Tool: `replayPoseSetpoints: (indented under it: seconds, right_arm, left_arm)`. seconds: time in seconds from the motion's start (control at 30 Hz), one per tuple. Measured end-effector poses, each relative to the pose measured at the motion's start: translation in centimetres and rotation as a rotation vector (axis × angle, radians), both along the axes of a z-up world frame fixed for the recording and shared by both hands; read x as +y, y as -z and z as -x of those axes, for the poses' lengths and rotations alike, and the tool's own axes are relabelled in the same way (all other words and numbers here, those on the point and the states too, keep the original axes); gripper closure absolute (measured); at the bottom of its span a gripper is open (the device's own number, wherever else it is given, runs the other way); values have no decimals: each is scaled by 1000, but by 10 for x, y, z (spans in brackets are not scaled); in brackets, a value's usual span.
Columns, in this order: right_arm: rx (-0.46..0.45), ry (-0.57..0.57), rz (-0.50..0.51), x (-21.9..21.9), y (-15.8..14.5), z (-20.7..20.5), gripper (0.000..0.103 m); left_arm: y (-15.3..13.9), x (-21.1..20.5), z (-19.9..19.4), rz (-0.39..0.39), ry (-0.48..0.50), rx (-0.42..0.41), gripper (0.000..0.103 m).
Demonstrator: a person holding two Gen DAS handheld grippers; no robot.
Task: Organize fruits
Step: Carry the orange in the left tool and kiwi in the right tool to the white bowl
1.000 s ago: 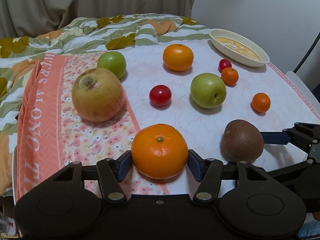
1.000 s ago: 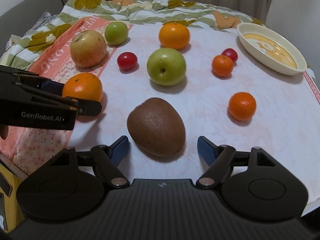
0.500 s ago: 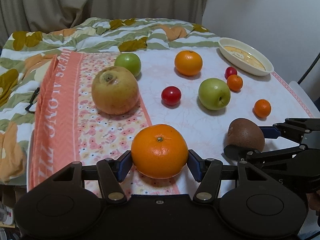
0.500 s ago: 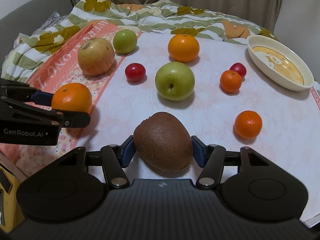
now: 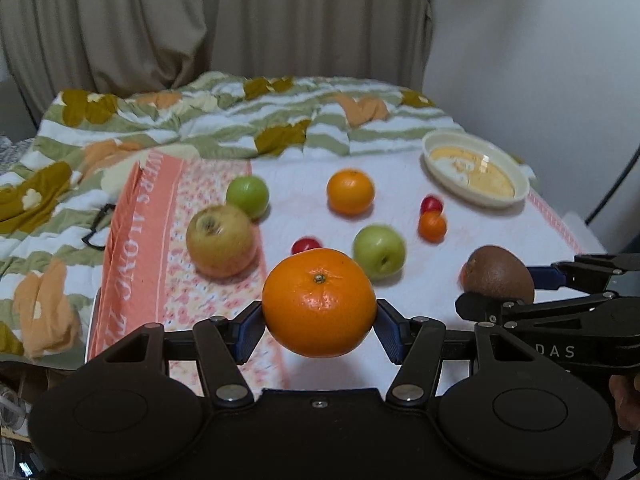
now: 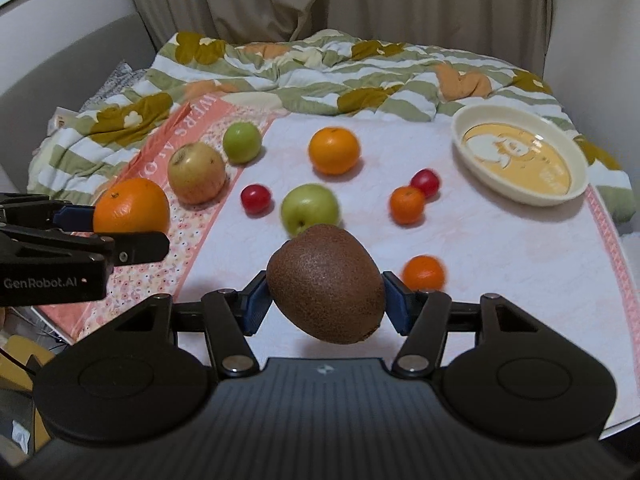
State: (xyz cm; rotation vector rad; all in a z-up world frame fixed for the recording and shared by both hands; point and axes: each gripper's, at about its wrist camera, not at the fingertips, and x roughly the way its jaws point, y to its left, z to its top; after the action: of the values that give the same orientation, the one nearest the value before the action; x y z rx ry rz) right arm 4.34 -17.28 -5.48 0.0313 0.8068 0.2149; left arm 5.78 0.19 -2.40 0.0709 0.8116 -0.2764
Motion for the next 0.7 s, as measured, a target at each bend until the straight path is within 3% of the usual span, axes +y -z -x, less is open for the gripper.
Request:
replayPoseSetpoints:
  seconds: [0.4,0.7]
  right_arm:
    - [-43,-55,21,-131,-46,-22,29]
    - [-66,-32,71,-221,-68,-73,29]
  left_arm:
    - [-35,-115,1,40,-147,-94,40]
    - [-51,-192,-45,71,-133,-123,40]
